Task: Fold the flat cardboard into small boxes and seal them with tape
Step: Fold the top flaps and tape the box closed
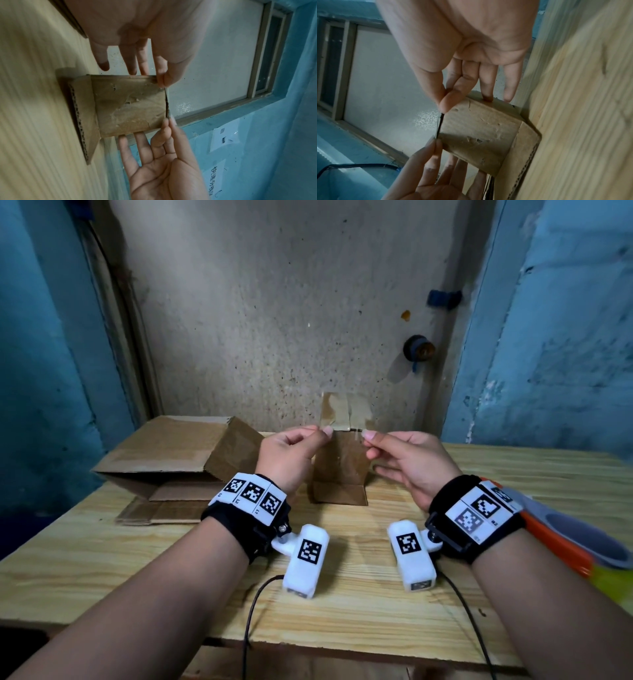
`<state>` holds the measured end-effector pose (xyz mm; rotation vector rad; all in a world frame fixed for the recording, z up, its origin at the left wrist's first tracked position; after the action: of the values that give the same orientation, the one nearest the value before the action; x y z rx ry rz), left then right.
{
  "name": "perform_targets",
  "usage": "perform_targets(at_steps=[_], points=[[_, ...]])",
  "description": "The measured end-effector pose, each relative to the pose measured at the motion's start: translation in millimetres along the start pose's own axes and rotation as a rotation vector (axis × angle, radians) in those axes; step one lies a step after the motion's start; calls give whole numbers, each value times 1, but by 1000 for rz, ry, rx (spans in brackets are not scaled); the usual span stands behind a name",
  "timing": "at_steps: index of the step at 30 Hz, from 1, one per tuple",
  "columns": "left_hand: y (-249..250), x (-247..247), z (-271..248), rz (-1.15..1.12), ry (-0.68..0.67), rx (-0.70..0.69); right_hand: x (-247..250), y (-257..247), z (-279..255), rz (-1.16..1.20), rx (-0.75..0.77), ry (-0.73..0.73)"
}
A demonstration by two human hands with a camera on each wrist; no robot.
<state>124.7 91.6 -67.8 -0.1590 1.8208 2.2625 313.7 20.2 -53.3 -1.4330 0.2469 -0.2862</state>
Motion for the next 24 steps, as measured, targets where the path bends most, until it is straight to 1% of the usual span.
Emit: perform_targets(at_steps=[6,13,16,24], points=[[-5,3,4,18,-77,-61,2,3,7,-43,1,-48],[-12,3,10,26,-165,-55,1,6,11,-79,40,-58],[-13,5,11,31,-205,-73,2,6,12,-92,48,-72],[-17,7,15,65,-195,-129,3,4,14,-136,77,-74]])
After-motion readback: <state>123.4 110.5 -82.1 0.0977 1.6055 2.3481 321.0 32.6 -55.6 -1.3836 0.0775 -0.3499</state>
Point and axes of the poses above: each hand's wrist, its own z-axis towards the middle knuckle, its own x-axis out of the back of the hand, y = z × x, the point moved 5 cm from there along z, towards the middle knuckle, and after that the axes turned 3 degrees about y, right-handed, at the moved point
